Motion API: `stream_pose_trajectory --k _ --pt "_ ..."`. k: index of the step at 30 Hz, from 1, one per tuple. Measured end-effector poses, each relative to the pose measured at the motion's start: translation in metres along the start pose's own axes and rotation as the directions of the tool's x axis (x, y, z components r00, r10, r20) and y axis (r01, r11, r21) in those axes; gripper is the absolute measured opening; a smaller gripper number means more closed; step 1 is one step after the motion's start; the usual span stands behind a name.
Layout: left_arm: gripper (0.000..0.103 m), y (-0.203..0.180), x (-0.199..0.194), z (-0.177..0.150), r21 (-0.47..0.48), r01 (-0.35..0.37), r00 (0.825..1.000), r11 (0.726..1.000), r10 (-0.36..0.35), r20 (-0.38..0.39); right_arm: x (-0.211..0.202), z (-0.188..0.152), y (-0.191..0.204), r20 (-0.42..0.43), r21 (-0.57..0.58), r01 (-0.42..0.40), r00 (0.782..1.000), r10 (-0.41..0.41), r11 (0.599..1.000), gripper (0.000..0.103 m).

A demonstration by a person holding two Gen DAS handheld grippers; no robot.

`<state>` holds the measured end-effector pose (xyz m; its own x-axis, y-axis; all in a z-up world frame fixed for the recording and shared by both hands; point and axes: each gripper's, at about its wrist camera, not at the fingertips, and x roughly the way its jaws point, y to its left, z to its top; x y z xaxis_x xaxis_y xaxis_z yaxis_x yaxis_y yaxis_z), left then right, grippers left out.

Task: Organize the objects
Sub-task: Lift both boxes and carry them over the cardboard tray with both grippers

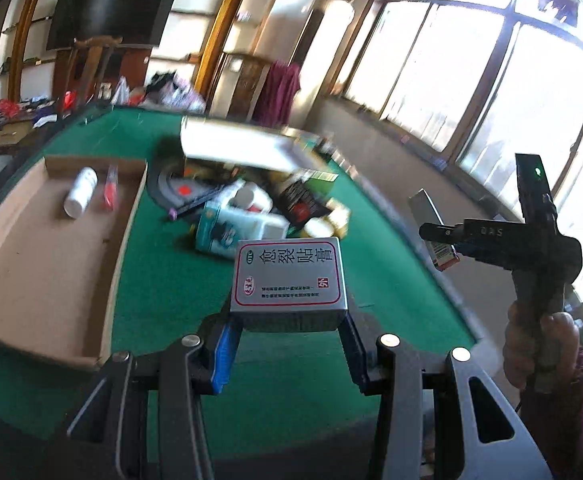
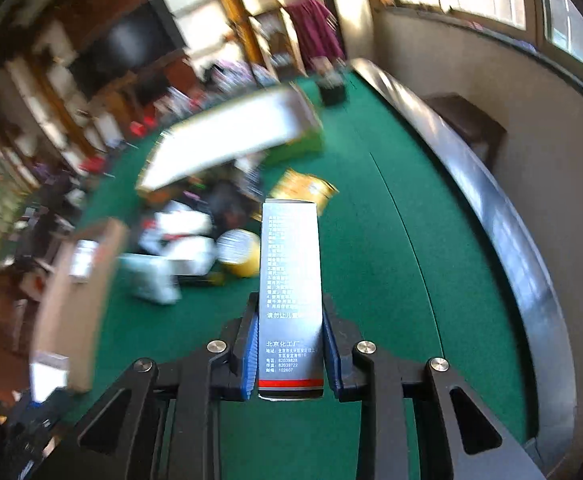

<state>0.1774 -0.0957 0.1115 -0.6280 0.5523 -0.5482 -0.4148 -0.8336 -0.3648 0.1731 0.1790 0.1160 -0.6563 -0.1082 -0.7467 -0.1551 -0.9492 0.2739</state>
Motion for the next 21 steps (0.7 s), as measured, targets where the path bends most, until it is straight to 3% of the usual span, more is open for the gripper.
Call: stream_pose_trajectory --k 3,7,13,16,18,19,21 --pt "0.045 -0.007 -0.049 0.007 0.002 0.059 0.995 0.998 -0.059 0.077 -0.056 -0.004 0.021 0.079 -0.024 -0.098 0.992 0.099 0.995 0.03" --pt "0.045 -0.016 -0.113 0.028 0.054 0.084 0.977 0.995 -0.093 0.192 -0.125 -0.006 0.059 0.168 -0.112 -0.203 0.961 0.22 0.973 0.03" --pt "0.045 -0.027 -0.231 0.074 0.132 0.113 0.909 0.985 -0.156 0.386 -0.222 0.015 0.118 0.274 -0.254 -0.315 0.883 0.381 0.914 0.03" --pt "0.045 -0.039 -0.284 0.107 0.17 0.048 0.89 0.984 -0.119 0.44 -0.273 0.037 0.143 0.313 -0.316 -0.325 0.851 0.422 0.891 0.03" --pt "0.045 -0.048 -0.31 0.132 0.184 -0.031 0.88 0.982 -0.061 0.472 -0.305 0.057 0.165 0.339 -0.357 -0.293 0.844 0.415 0.887 0.03" --pt "0.045 -0.052 -0.322 0.144 0.188 -0.079 0.872 0.979 -0.023 0.489 -0.319 0.065 0.176 0.349 -0.366 -0.277 0.844 0.407 0.888 0.03" --pt "0.045 -0.062 -0.349 0.174 0.184 -0.224 0.839 0.957 0.093 0.537 -0.344 0.084 0.194 0.38 -0.378 -0.229 0.845 0.376 0.897 0.03"
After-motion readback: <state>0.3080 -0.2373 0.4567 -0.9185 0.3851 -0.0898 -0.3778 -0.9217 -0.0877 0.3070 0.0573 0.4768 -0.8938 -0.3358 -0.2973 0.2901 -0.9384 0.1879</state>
